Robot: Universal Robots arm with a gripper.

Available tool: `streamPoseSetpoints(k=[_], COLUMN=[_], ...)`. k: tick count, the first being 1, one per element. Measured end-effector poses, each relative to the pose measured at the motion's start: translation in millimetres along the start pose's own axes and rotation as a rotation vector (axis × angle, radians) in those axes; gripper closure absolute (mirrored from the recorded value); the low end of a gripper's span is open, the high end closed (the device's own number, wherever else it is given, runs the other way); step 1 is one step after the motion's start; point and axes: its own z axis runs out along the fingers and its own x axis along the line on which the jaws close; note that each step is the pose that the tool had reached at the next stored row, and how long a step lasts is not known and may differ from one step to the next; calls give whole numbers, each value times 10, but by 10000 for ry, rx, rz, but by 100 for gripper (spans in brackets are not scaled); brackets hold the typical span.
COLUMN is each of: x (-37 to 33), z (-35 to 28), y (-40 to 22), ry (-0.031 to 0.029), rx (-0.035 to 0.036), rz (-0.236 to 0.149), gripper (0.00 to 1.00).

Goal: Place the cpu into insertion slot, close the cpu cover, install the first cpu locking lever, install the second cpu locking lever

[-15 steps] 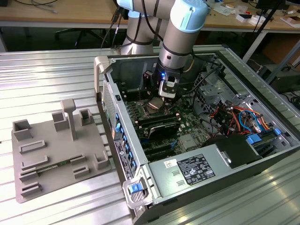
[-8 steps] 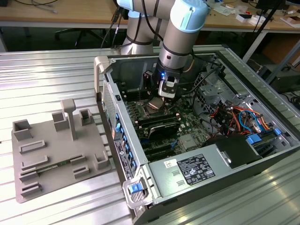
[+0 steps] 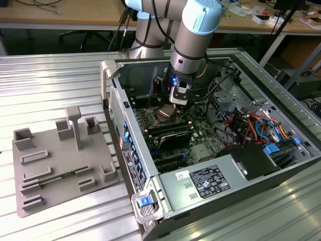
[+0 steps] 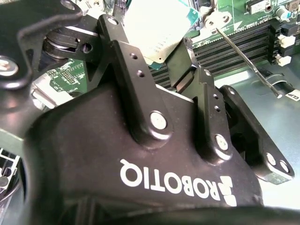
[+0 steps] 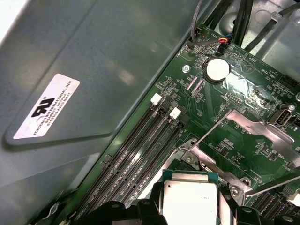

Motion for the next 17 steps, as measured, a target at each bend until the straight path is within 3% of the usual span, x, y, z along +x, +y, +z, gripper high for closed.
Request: streamPoseSetpoints(k=[6, 17], x=[1, 1], z=[-59, -61], y=[1, 2], ry=[4, 5], rx=[-2, -4], rz=[1, 50], gripper=[45, 45])
